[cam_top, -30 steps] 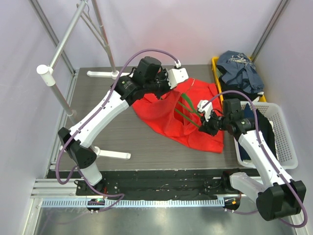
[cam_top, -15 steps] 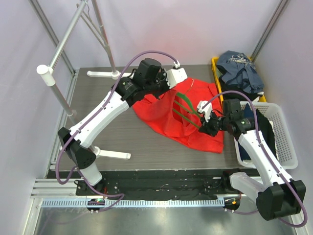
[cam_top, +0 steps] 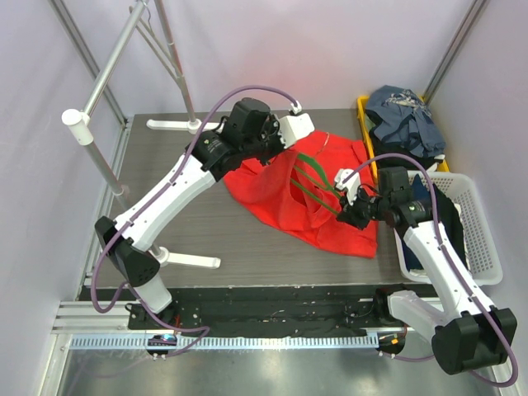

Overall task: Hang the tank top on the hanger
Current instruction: Hang the tank top on the hanger.

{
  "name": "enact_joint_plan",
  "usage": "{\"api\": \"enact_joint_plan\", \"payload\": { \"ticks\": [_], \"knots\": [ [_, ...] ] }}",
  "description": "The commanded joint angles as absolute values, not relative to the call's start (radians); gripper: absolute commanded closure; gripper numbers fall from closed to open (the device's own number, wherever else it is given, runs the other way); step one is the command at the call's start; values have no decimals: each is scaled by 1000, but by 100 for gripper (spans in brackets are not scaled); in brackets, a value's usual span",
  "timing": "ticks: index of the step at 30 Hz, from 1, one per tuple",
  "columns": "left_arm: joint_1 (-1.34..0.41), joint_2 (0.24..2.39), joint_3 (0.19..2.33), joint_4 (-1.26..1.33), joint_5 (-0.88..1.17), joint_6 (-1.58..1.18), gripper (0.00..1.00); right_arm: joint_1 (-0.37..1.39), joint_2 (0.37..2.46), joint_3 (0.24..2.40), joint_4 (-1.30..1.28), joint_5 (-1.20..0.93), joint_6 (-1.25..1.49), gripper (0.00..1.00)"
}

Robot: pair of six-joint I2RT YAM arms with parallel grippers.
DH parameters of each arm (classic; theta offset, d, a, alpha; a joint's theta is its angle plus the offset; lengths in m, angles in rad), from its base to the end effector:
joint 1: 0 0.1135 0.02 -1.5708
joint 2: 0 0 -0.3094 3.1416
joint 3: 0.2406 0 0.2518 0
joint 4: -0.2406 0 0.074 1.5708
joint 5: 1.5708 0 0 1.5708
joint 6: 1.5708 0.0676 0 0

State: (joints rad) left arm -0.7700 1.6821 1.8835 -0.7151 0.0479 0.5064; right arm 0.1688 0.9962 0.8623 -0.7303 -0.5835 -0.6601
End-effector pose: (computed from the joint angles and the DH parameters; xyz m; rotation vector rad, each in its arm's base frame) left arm 0.2887 -0.2844 0.4591 1.2689 1.6616 -0.2101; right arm 0.1780 0.0681 0.3008 -1.1528 1.9914 0.4611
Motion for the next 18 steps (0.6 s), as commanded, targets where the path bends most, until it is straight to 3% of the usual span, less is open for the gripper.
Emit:
{"api": "enact_joint_plan", "payload": {
  "ticks": [1,14,15,17,18],
  "knots": [
    [-767,1631,1885,-681,32,511,100,163,962,907,-661,-603,-664,99],
    [-767,1618,1908,-695,9,495,100,161,946,897,-611,-565,-635,99],
    [-767,1618,1911,-695,9,495,94,163,946,897,-612,-566,-635,99],
    [-767,1620,1913,-690,9,497,66,163,943,897,-612,-578,-632,99],
    [-765,1620,1913,-687,-11,500,28,163,942,899,-617,-584,-632,99]
  ]
}}
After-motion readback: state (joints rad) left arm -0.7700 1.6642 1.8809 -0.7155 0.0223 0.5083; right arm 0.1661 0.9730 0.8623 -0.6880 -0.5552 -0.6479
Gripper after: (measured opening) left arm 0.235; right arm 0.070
